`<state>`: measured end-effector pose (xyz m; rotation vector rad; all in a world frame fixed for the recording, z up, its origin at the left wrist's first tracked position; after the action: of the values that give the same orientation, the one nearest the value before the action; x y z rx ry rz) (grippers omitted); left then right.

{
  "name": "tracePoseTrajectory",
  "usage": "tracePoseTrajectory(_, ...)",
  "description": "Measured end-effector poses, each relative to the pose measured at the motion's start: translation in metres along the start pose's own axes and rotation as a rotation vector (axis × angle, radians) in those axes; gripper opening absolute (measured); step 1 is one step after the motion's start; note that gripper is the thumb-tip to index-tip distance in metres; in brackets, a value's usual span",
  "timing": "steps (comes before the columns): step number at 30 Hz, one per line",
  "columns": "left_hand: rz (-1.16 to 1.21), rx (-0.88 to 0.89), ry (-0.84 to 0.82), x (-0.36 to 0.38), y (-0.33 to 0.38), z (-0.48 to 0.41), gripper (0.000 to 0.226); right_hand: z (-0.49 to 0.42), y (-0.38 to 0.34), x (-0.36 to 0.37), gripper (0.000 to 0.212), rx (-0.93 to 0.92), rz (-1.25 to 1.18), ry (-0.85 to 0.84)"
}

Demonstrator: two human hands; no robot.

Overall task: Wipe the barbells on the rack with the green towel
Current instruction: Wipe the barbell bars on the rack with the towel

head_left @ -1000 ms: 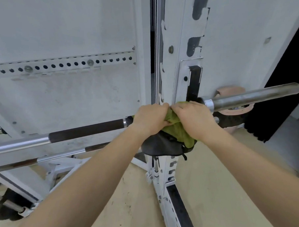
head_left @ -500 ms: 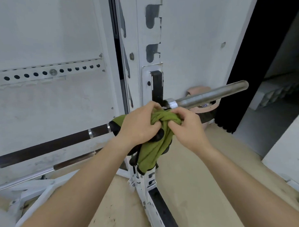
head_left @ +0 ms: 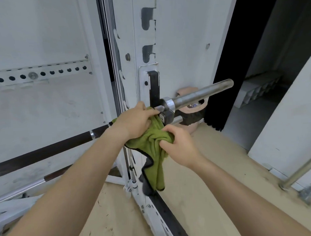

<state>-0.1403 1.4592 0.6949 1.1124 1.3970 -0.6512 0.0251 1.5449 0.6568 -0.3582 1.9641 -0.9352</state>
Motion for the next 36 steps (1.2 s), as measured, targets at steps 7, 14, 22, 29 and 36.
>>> tracePoseTrajectory(7, -0.091, 0.133, 0.325, -0.003, 0.011, 0.013, 0.017, 0.013, 0.017, 0.002, 0.072, 0.097, 0.035, -0.131)
tracePoseTrajectory(14, 0.2, 0.07, 0.431, -0.024, 0.073, -0.002, 0.016, 0.023, 0.021, -0.024, 0.112, -0.027, -0.031, -0.072)
tracePoseTrajectory(22, 0.418, 0.068, 0.507, -0.041, 0.128, -0.071, 0.011, 0.014, 0.095, -0.102, 0.053, 0.128, -0.484, -0.317)
tracePoseTrajectory(29, 0.119, -0.194, 0.532, -0.023, 0.162, -0.107, 0.015, -0.022, 0.188, -0.188, 0.062, 0.273, -0.755, -0.521)
tracePoseTrajectory(36, -0.22, -0.374, 0.375, -0.03, 0.18, -0.11, 0.062, -0.109, 0.18, -0.256, 0.017, 0.037, -0.658, -0.183)
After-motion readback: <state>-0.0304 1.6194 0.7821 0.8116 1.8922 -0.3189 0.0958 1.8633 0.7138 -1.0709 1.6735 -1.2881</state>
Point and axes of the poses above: each hand's wrist, its own z-axis away from the middle knuckle, its own x-axis out of the palm, y = z × x, the point moved 1 cm from there along -z, towards the middle knuckle, and after that the axes turned 3 degrees about z, right-handed, at the moved point
